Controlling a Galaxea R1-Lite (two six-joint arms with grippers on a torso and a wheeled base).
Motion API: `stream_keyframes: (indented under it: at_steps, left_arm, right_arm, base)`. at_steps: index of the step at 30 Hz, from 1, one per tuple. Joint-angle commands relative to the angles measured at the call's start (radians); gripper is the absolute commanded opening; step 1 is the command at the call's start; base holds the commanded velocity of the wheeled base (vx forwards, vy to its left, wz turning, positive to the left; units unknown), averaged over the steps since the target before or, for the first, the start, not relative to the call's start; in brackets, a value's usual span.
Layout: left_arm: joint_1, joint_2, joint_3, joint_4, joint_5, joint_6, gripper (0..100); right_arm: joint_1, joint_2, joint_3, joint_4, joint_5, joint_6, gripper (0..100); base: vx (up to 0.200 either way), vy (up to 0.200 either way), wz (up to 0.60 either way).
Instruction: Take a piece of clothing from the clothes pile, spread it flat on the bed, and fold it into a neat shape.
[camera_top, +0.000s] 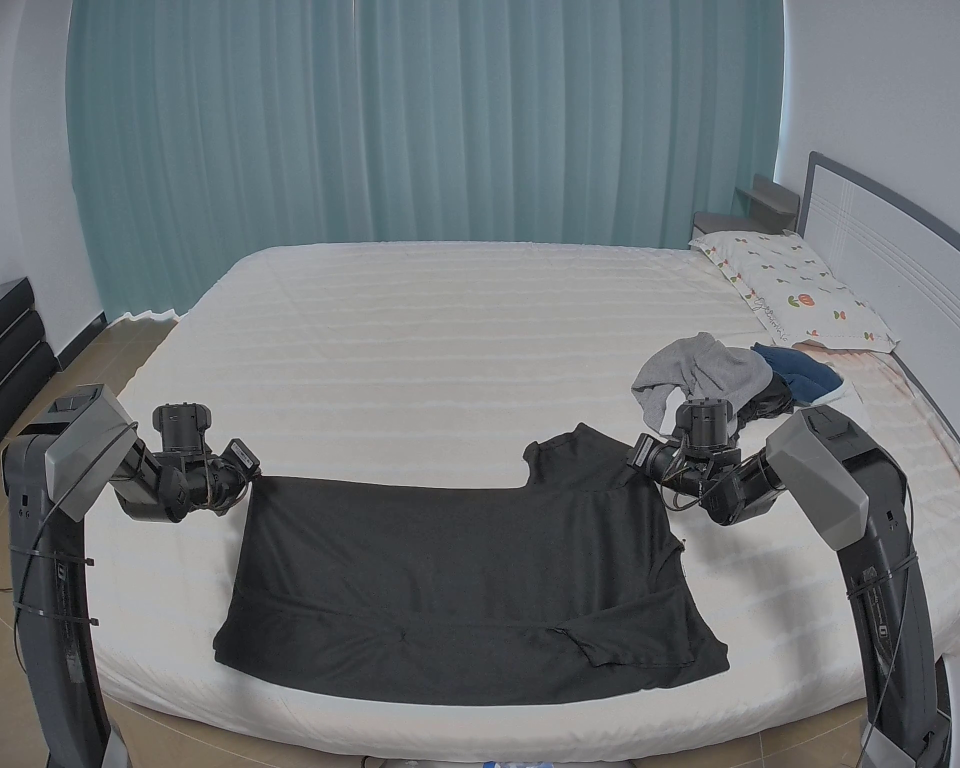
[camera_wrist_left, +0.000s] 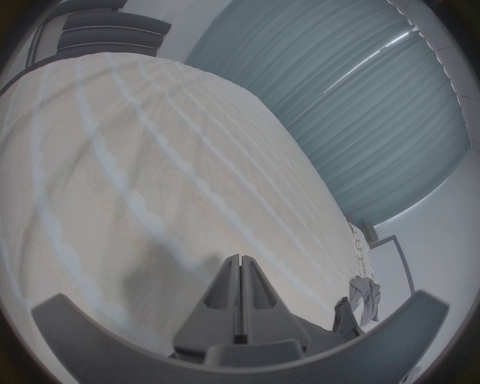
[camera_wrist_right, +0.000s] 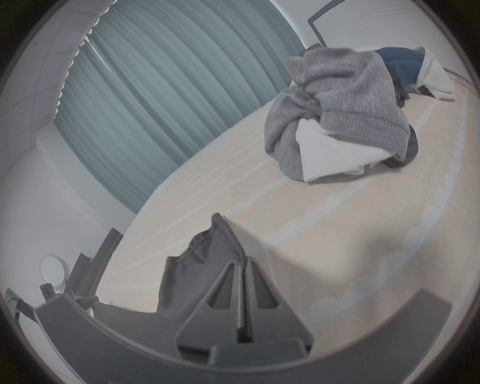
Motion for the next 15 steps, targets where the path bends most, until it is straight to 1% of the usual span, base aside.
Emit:
stream_keyframes:
  at_steps: [1, 3, 7, 9, 11, 12, 15]
  left_arm:
    - [0.015, -0.015, 0.001, 0.001, 0.000, 0.000, 0]
    - [0.015, -0.020, 0.003, 0.001, 0.000, 0.000, 0]
    - [0.018, -0.026, 0.006, 0.003, 0.000, 0.000, 0]
    - [0.021, -0.027, 0.011, 0.001, 0.000, 0.000, 0]
    - [0.021, -0.027, 0.011, 0.003, 0.002, 0.000, 0]
    - [0.023, -0.029, 0.011, 0.003, 0.000, 0.000, 0]
    - [0.023, -0.035, 0.014, 0.004, 0.000, 0.000, 0]
  right_arm:
    - [-0.005, -0.028, 0.051, -0.072, 0.021, 0.026, 0]
    - [-0.006, -0.029, 0.065, -0.101, 0.021, 0.026, 0]
    - [-0.008, -0.037, 0.094, -0.116, 0.027, 0.025, 0]
    - [-0.008, -0.054, 0.156, -0.119, 0.070, 0.012, 0]
    - [-0.009, -0.072, 0.185, -0.133, 0.099, 0.012, 0]
    - [-0.012, -0.078, 0.191, -0.141, 0.110, 0.016, 0]
    - [-0.024, -0.089, 0.191, -0.144, 0.114, 0.017, 0]
  base:
    - [0.000, 0.000, 0.00]
    - [0.000, 0.000, 0.00]
    - [0.000, 0.000, 0.00]
    - [0.000, 0.000, 0.00]
    - [0.000, 0.000, 0.00]
    - [0.000, 0.000, 0.00]
    - [0.000, 0.000, 0.00]
